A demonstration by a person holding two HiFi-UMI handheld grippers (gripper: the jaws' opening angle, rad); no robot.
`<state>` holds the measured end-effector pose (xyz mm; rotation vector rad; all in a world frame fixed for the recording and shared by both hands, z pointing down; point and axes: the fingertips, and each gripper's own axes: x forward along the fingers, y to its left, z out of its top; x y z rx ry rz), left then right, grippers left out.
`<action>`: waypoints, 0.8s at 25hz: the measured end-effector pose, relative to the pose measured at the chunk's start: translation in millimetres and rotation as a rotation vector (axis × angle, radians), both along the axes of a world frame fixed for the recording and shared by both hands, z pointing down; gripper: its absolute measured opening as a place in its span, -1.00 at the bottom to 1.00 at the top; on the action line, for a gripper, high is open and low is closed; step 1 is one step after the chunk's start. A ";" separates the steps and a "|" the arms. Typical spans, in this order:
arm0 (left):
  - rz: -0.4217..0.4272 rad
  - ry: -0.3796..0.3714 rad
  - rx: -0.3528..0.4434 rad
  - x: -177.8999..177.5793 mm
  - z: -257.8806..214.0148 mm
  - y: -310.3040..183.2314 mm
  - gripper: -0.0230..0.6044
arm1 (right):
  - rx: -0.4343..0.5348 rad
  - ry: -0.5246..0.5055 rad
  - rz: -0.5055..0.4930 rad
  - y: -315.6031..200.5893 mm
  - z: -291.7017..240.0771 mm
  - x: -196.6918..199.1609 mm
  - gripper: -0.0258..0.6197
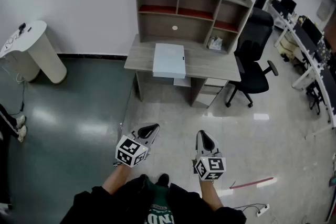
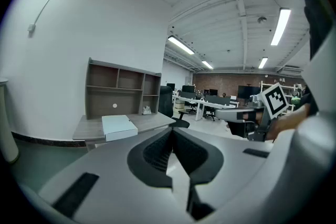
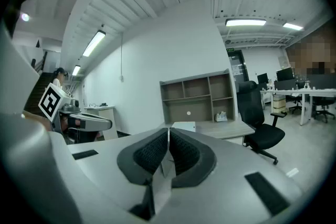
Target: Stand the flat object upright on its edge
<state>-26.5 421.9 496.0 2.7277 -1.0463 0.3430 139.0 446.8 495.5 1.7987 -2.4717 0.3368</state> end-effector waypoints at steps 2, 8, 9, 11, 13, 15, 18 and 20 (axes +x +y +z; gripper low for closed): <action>-0.002 -0.001 0.000 0.1 -0.3 -1.2 -0.89 | 0.002 0.007 0.000 -2.2 -1.9 -0.3 -0.81; -0.012 0.007 0.014 -0.8 -4.1 -1.8 -0.89 | 0.009 0.027 0.021 -3.2 -5.2 2.9 -0.81; -0.014 0.008 0.017 -1.2 -4.5 -2.3 -0.89 | 0.008 0.026 0.023 -3.9 -5.1 3.5 -0.81; -0.016 0.008 0.023 -1.5 -4.6 -3.9 -0.89 | 0.007 0.024 0.022 -5.9 -4.8 4.3 -0.81; -0.013 0.003 0.032 -0.8 -4.1 -4.8 -0.89 | 0.008 0.021 0.018 -7.6 -4.5 3.8 -0.81; -0.005 0.005 0.036 0.3 -3.7 -4.1 -0.89 | 0.008 0.018 0.012 -7.9 -4.2 2.4 -0.81; -0.011 0.012 0.024 0.5 -2.3 -4.6 -0.89 | 0.007 0.015 0.004 -7.9 -4.5 1.1 -0.81; -0.027 0.017 0.015 -0.4 -1.6 -6.0 -0.89 | 0.005 0.011 -0.003 -8.0 -4.0 1.3 -0.81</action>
